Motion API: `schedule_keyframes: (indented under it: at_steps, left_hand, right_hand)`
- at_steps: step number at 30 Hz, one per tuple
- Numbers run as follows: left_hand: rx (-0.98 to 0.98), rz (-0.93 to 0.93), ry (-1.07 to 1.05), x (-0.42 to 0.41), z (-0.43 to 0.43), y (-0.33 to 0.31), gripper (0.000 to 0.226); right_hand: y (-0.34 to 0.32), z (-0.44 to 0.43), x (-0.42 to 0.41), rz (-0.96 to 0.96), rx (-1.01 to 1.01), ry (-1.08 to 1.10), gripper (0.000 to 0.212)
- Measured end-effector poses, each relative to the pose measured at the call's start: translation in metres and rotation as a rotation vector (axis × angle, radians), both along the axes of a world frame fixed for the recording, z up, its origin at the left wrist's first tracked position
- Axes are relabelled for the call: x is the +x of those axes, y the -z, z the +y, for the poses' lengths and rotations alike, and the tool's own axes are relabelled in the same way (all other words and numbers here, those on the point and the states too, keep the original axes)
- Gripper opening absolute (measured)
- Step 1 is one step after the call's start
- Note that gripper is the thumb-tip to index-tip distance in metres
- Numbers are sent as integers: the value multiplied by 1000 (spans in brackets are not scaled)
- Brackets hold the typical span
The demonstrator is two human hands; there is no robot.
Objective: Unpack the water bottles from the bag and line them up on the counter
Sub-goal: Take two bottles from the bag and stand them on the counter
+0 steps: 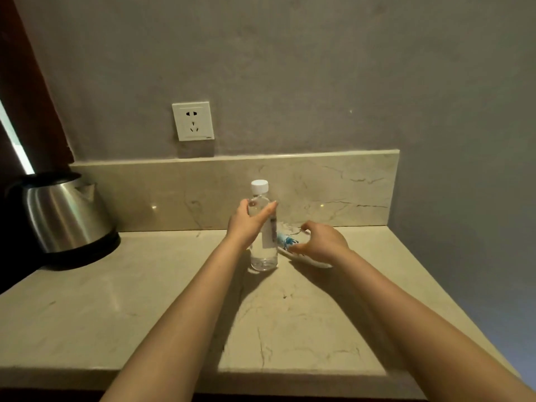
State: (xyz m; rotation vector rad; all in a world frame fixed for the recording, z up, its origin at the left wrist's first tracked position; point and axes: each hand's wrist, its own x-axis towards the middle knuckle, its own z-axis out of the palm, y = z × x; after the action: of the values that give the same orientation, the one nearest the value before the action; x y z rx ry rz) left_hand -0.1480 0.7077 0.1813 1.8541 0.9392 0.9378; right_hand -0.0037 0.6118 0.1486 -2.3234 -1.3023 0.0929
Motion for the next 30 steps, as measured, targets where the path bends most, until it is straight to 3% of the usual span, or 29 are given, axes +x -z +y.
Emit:
schedule_keyframes:
  at_steps: [5, 10, 17, 20, 25, 30]
  left_hand:
    - [-48, -125, 22, 3, -4, 18, 52]
    - [-35, -188, 44, 5, -2, 24, 45]
    - [-19, -190, 36, 7, -2, 25, 46]
    - [-4, -187, 32, 6, -5, 23, 50]
    - [3, -119, 38, 3, -5, 17, 52]
    - [76, -12, 37, -7, 6, 6, 60]
  right_hand:
    - [-5, -14, -5, -45, -75, -127, 70]
    - [0, -53, -4, -123, -189, -16, 83]
    - [-7, -57, -8, -78, -71, -86, 63]
    - [-19, -54, -9, -149, 26, -73, 56]
    - [-58, -31, -21, -148, 322, 30, 34]
    - [-90, 5, -23, -253, 324, 188, 33]
